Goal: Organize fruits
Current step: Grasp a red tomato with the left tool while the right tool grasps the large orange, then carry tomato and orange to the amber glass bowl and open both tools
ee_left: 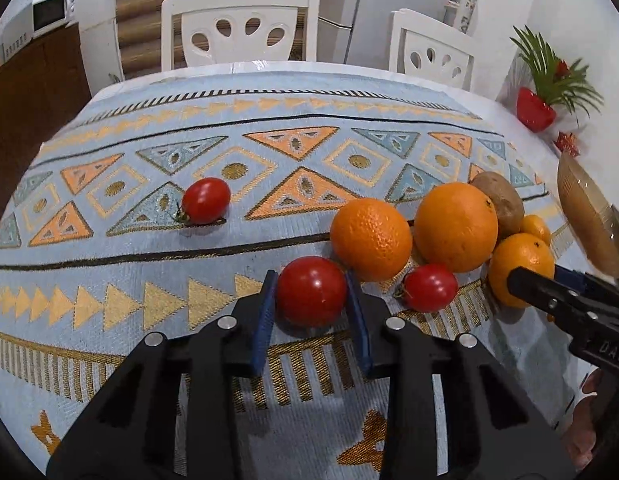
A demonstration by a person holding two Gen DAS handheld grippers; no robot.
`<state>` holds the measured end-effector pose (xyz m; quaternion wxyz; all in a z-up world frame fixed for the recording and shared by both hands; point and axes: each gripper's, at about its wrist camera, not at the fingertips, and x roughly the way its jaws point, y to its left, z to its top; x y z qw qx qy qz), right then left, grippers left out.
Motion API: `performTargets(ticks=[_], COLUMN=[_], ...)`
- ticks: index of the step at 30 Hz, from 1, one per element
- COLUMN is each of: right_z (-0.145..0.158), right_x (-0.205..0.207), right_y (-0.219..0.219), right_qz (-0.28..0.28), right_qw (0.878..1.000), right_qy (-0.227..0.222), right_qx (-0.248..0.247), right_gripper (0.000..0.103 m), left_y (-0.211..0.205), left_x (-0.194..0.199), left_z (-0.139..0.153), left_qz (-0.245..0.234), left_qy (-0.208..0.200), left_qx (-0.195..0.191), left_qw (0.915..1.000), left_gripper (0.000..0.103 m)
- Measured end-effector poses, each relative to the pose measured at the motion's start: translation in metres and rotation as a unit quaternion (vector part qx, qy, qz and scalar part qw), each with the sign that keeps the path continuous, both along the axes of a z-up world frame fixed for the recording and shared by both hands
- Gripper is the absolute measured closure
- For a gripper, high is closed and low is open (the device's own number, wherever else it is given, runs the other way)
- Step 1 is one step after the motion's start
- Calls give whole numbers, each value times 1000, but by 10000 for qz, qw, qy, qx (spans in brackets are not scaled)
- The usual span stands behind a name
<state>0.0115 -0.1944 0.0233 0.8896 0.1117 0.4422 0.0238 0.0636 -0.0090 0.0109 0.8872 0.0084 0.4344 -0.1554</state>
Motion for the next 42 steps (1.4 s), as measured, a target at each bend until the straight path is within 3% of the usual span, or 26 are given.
performTargets(ticks=[10, 16, 18, 20, 26, 31, 37, 42], right_z=[0, 23, 32, 44, 76, 99, 104, 90], right_x=[-11, -42, -51, -62, -96, -124, -145, -151], right_y=[-5, -19, -29, -44, -105, -174, -249, -291], right_qz=[70, 143, 70, -75, -533, -1119, -1941, -2412], right_qw=[9995, 9984, 9979, 9968, 9919, 9856, 9733, 9647], right_qy=[50, -175, -292, -439, -883, -1105, -1088, -897], right_qx=[307, 524, 580, 658, 740, 622, 569, 555], right_gripper=[47, 47, 47, 47, 47, 47, 47, 47], left_y=[0, -6, -14, -32, -119, -203, -293, -334], left_x=[-13, -43, -55, -67, -85, -95, -103, -99], left_z=[8, 28, 40, 54, 85, 102, 108, 103], left_qz=[-22, -150, -246, -501, -1263, -1902, -2475, -2683], left_qy=[-340, -497, -523, -595, -761, -709, -648, -509], left_qx=[47, -204, -493, -794, -778, -1045, -1063, -1028], left_qw=[9994, 9984, 9971, 9938, 9860, 9736, 9608, 9565], left_gripper=[71, 71, 71, 71, 71, 71, 71, 71])
